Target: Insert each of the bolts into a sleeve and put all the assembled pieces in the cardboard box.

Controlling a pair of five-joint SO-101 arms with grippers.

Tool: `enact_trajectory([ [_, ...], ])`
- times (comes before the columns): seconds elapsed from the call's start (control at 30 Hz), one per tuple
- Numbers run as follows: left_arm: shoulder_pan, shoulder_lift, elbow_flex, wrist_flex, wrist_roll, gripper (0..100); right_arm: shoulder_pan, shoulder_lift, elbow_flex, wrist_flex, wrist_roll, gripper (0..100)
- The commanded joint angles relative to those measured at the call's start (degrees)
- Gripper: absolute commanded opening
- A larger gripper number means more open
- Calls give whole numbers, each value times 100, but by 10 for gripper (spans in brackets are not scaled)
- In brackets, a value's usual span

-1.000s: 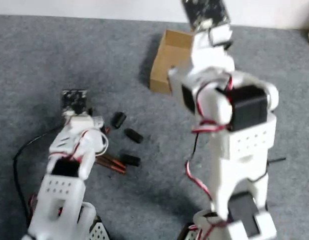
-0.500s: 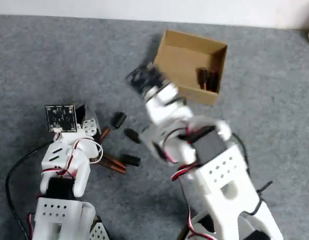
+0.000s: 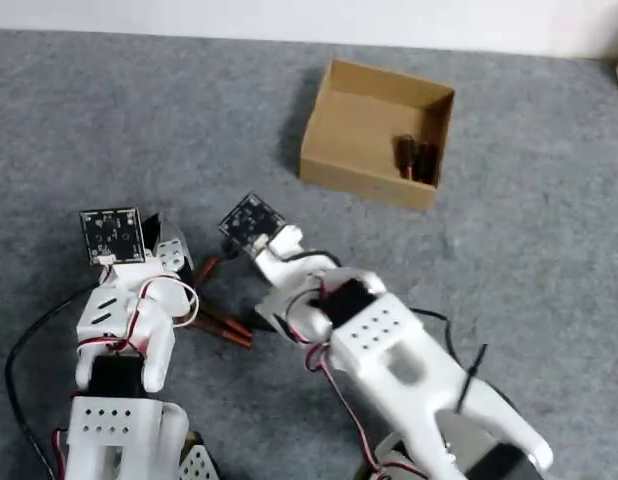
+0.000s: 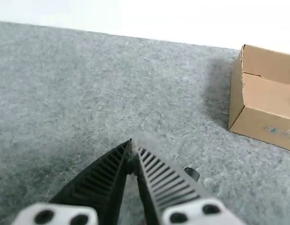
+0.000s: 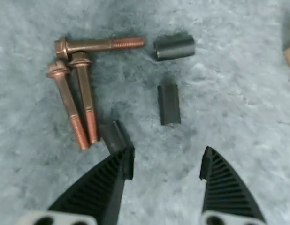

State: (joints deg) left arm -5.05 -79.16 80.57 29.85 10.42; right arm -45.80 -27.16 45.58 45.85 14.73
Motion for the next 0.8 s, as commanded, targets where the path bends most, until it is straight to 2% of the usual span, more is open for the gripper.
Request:
enact_trajectory([
  [0.0, -66, -84, -171, 9, 44, 6, -198, 629, -48, -497, 185, 210],
  [0.33, -66, -84, -180, 9, 44, 6, -338, 2501, -971, -875, 580, 210],
  [0.6, -163, -84, -198, 0, 44, 6, -110, 3143, -1516, -884, 818, 210],
  [0.77, -312, -84, -268, 18, 53, 6, 22, 3468, -1499, -1341, 791, 210],
])
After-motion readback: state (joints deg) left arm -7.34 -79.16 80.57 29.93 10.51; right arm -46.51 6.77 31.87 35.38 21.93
